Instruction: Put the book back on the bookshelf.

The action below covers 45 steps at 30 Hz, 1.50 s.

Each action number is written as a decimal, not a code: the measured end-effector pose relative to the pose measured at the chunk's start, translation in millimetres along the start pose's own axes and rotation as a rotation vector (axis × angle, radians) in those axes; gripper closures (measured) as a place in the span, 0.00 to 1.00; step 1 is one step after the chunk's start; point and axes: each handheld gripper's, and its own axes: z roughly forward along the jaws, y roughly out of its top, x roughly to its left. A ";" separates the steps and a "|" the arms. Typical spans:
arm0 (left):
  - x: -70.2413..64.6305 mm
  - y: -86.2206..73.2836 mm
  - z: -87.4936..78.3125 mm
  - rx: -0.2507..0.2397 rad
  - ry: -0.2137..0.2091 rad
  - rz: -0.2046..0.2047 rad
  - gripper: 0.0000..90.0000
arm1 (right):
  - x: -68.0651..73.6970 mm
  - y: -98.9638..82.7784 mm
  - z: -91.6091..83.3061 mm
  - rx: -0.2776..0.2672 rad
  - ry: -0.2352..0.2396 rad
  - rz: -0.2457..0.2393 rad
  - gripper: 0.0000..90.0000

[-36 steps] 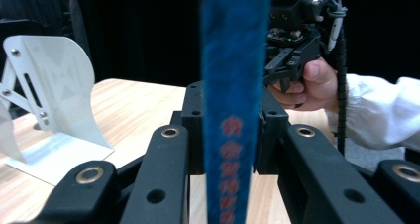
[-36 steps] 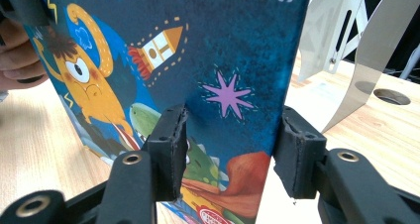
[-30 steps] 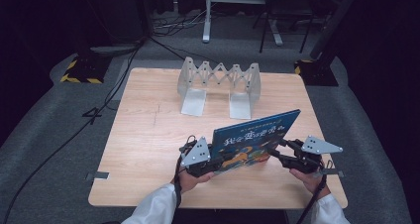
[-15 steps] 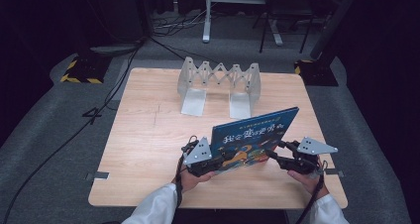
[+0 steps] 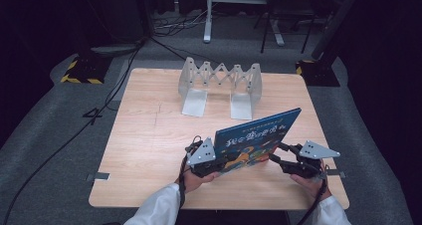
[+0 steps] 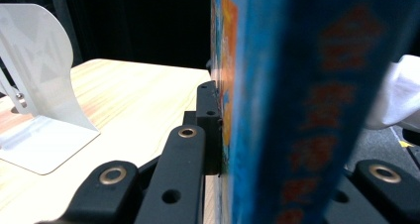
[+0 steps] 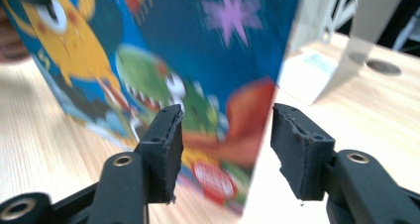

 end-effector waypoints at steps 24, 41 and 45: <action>20.1 9.2 -19.4 0.042 0.082 0.021 0.92 | -21.9 -37.5 -5.6 0.124 -0.019 0.129 0.48; 30.8 10.6 -39.0 0.065 0.190 0.015 0.92 | -19.4 -41.9 8.3 0.243 -0.075 0.130 0.36; 31.5 13.5 -43.3 0.079 0.233 0.031 0.92 | -16.1 -41.9 17.6 0.330 -0.106 0.112 0.37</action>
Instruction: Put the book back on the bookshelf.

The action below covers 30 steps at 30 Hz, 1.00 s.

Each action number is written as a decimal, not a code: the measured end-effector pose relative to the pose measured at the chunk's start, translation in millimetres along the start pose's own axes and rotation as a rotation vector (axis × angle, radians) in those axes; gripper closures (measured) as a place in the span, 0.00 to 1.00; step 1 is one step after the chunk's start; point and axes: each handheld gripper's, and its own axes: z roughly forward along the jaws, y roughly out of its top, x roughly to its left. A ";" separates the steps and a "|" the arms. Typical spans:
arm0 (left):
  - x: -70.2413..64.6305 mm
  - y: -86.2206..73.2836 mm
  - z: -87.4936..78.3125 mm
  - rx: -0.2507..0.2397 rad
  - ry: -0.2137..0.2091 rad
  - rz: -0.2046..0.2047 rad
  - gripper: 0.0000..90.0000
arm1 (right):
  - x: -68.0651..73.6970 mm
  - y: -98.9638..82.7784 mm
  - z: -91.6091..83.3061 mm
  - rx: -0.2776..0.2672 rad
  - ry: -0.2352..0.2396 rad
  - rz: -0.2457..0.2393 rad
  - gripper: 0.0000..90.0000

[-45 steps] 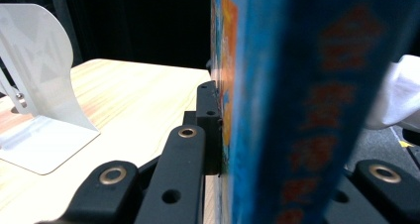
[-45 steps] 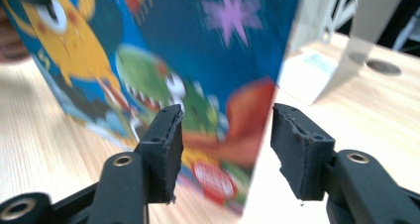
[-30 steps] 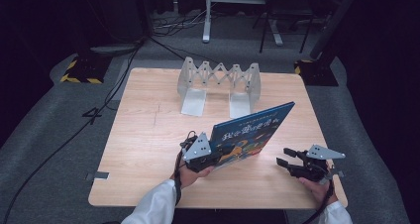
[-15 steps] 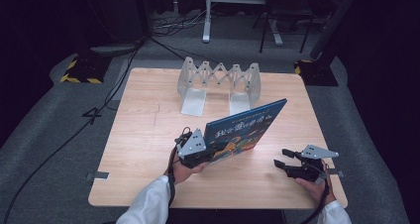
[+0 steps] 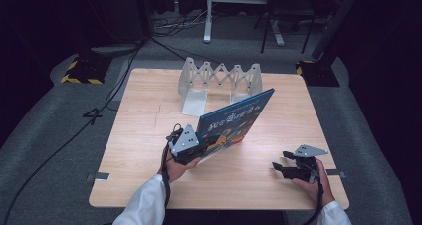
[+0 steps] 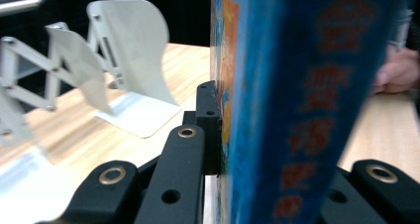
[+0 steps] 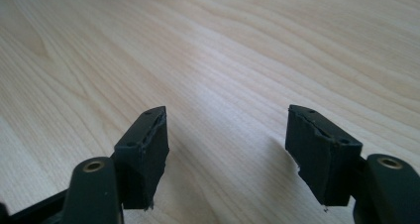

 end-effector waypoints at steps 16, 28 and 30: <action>20.9 1.1 -27.0 0.007 0.143 0.007 0.92 | 1.5 -0.3 1.8 0.013 0.001 -0.015 0.35; 46.3 9.4 -44.0 0.037 0.259 0.016 0.92 | 1.5 -0.6 1.7 0.012 0.007 -0.013 0.36; 53.2 10.1 -45.6 0.037 0.289 0.009 0.92 | 1.4 -0.5 1.7 0.012 0.008 -0.014 0.36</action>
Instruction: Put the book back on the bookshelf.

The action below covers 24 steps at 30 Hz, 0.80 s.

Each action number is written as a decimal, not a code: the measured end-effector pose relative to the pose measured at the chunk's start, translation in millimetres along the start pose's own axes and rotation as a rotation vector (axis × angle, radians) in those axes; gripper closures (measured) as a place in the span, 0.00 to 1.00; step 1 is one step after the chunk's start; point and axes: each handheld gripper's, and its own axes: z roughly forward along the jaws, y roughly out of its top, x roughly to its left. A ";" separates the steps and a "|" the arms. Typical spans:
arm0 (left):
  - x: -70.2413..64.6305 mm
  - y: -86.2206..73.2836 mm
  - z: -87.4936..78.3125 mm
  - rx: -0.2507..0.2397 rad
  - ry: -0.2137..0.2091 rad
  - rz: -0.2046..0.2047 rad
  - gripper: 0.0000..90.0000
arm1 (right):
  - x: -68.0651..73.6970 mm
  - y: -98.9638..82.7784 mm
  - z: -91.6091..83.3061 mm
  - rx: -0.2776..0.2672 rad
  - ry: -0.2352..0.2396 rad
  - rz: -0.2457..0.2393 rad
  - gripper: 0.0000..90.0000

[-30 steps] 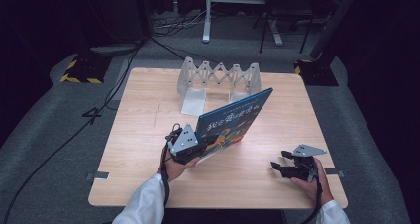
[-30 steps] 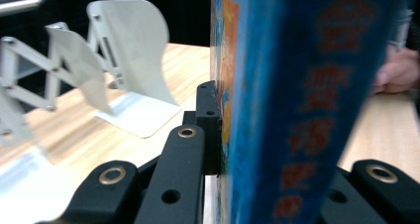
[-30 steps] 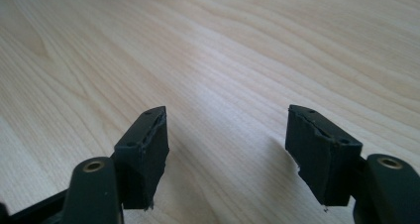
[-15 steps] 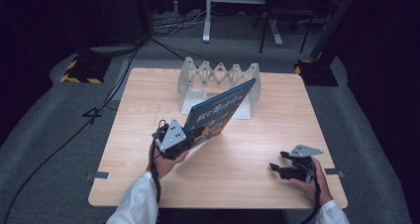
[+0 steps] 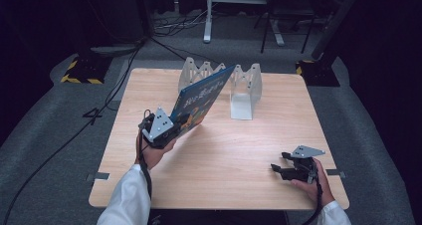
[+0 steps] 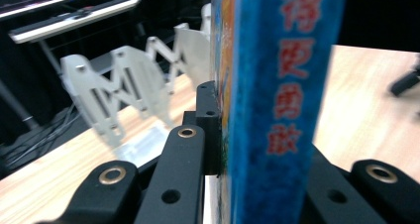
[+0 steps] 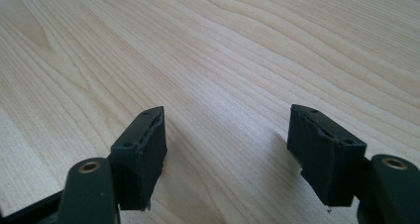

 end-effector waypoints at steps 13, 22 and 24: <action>25.9 -12.0 22.4 -0.017 0.094 -0.102 0.92 | 0.1 -0.1 0.0 -0.002 0.005 -0.011 0.36; 29.1 -29.4 31.4 -0.076 0.145 -0.221 0.92 | 0.9 -0.4 -0.2 -0.003 0.012 -0.016 0.36; 28.2 -32.0 31.7 -0.075 0.158 -0.229 0.92 | 0.9 -0.4 0.0 -0.005 0.014 -0.016 0.36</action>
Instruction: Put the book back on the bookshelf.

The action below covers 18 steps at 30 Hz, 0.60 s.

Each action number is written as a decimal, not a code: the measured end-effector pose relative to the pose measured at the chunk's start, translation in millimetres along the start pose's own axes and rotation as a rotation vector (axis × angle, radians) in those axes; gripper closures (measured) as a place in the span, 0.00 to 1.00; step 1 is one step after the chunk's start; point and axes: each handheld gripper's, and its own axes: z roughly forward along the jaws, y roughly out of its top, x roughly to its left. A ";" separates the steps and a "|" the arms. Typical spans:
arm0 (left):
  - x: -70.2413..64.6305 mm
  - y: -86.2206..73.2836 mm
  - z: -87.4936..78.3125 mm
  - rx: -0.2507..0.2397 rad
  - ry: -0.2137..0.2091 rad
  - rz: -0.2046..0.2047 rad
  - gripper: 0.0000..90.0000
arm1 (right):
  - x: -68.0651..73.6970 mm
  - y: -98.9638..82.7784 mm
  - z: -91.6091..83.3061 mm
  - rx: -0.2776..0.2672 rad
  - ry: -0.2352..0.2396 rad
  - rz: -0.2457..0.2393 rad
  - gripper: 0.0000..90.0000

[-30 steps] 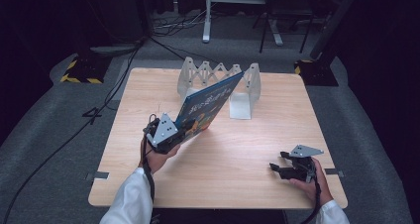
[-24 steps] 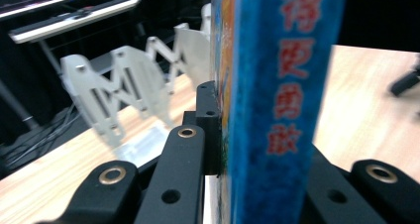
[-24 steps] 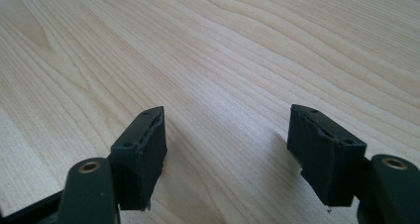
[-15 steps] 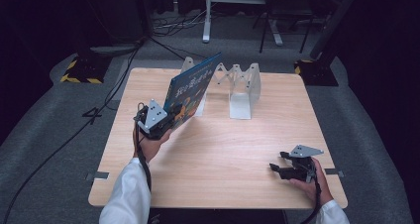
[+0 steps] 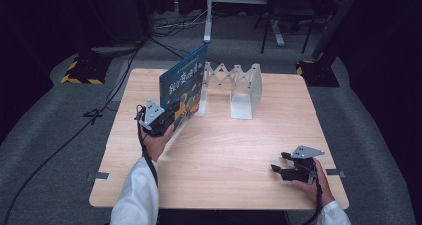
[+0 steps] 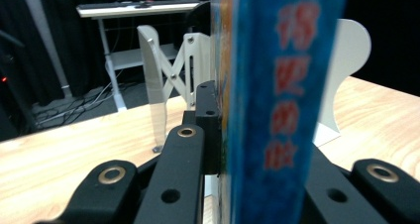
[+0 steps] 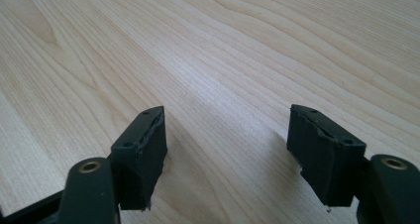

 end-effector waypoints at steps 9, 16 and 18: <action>-10.4 -12.9 15.2 0.031 0.055 -0.029 0.92 | 0.0 0.1 0.3 -0.001 0.000 0.000 0.35; -9.8 -9.7 26.3 0.040 0.071 -0.062 0.92 | -0.1 -0.1 0.2 -0.001 0.002 -0.002 0.35; -9.3 -9.0 30.1 0.038 0.078 -0.072 0.92 | 0.0 0.0 0.3 -0.001 0.003 -0.002 0.35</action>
